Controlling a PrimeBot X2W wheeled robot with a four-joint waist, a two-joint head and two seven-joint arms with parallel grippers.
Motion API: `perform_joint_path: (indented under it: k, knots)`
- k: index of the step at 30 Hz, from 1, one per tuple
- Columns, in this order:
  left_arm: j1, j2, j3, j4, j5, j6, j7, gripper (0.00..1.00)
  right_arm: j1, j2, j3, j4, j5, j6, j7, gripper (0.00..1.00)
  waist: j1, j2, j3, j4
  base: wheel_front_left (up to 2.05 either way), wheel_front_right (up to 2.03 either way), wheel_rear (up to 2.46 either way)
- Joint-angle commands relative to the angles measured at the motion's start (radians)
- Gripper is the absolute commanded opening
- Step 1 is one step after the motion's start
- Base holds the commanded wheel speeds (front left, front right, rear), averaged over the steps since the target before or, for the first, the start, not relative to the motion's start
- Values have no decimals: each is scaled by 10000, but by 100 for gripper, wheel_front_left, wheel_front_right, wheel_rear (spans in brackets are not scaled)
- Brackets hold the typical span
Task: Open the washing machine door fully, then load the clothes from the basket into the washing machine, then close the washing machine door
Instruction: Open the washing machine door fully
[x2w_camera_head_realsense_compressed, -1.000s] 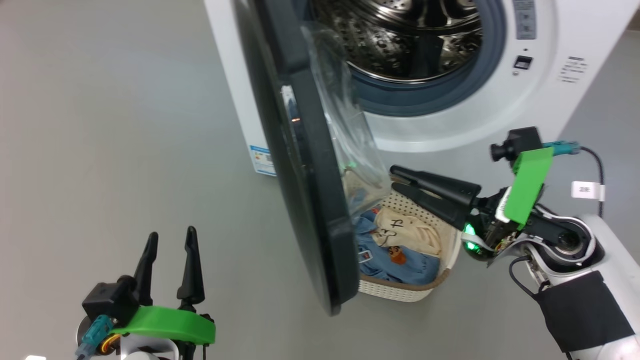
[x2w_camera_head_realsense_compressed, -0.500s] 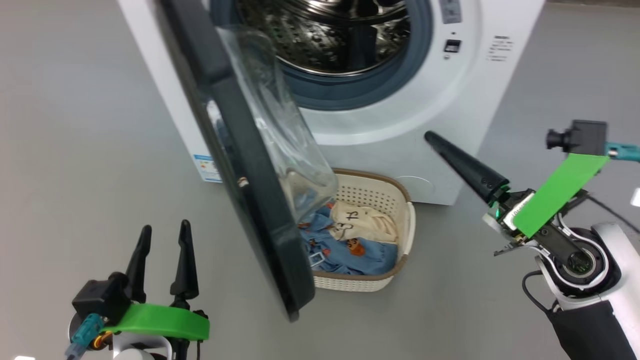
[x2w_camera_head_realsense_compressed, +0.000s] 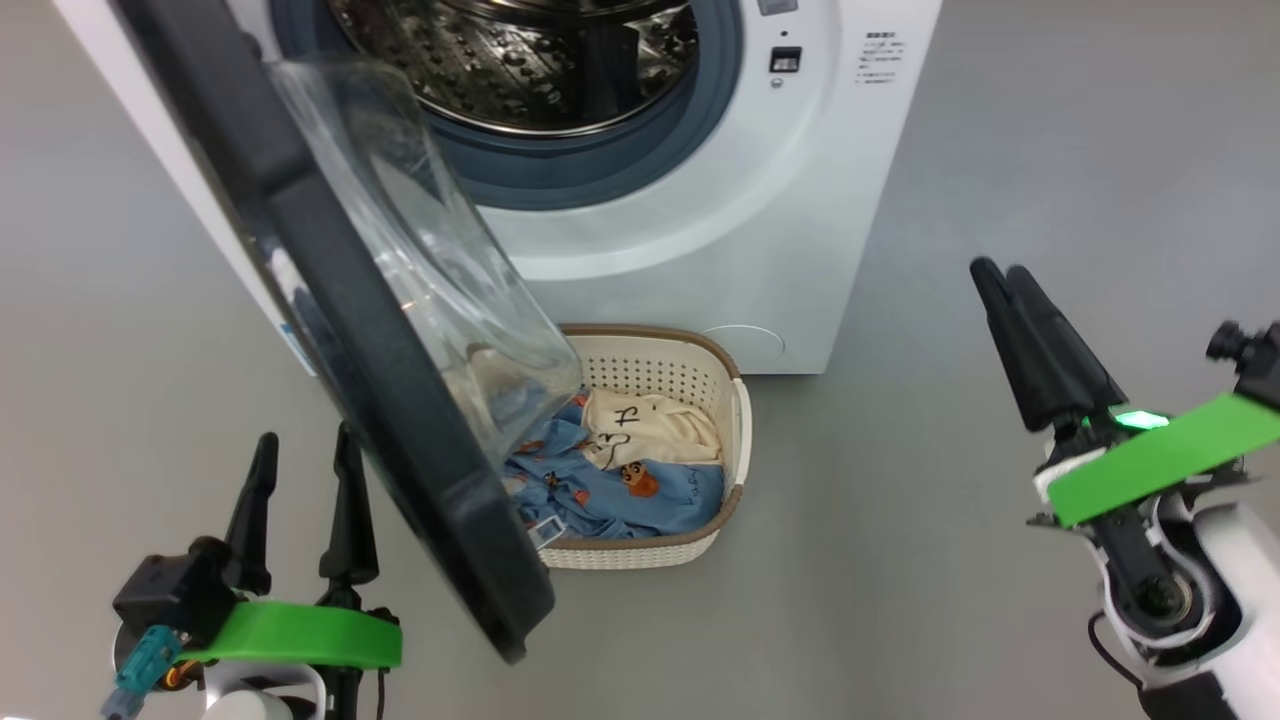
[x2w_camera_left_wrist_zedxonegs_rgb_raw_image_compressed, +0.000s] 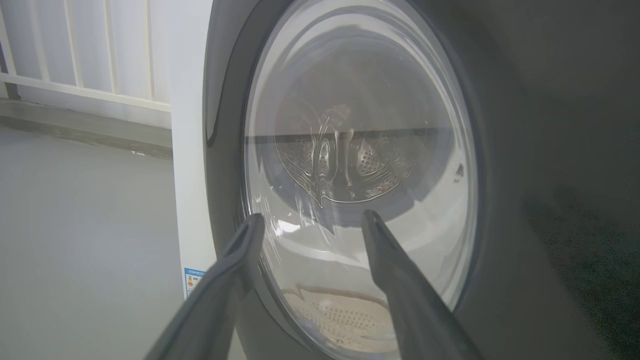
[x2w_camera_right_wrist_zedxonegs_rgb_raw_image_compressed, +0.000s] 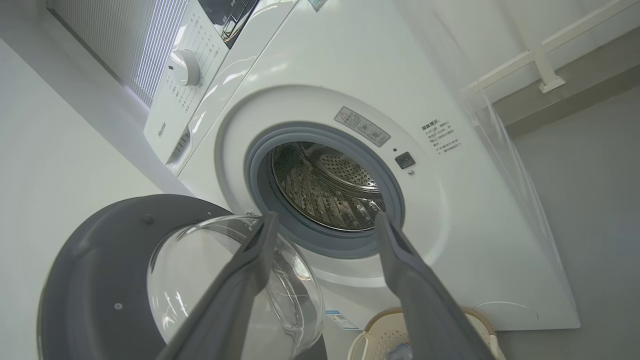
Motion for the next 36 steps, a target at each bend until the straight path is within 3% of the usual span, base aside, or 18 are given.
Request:
perform_joint_path:
  k: [1, 5, 11, 19, 36]
  knots:
    - [25, 238, 339, -332, 86, 5, -65, 100, 105, -229, 275, -95, -421, 46, -432, 100, 0, 0, 35, -137, 0, 0, 0]
    - [100, 242, 275, -446, 88, 21, -65, 100, 289, -473, 637, 429, -1406, 46, -1460, 100, 0, 0, 78, -253, 0, 0, 0]
    - [135, 220, 216, -583, 37, 89, -65, 100, 562, -469, 768, 1066, -2508, 46, -2022, 100, 0, 0, 134, -380, 0, 0, 0]
    - [172, 192, 191, -657, 21, 139, -65, 100, 653, 17, 680, 1398, -3845, 46, -2137, 100, 0, 0, 153, -527, 0, 0, 0]
    - [340, 191, 188, -400, 64, 192, -65, 100, 996, 532, 154, 2236, -5253, 46, -2142, 100, 0, 0, -319, -581, 0, 0, 0]
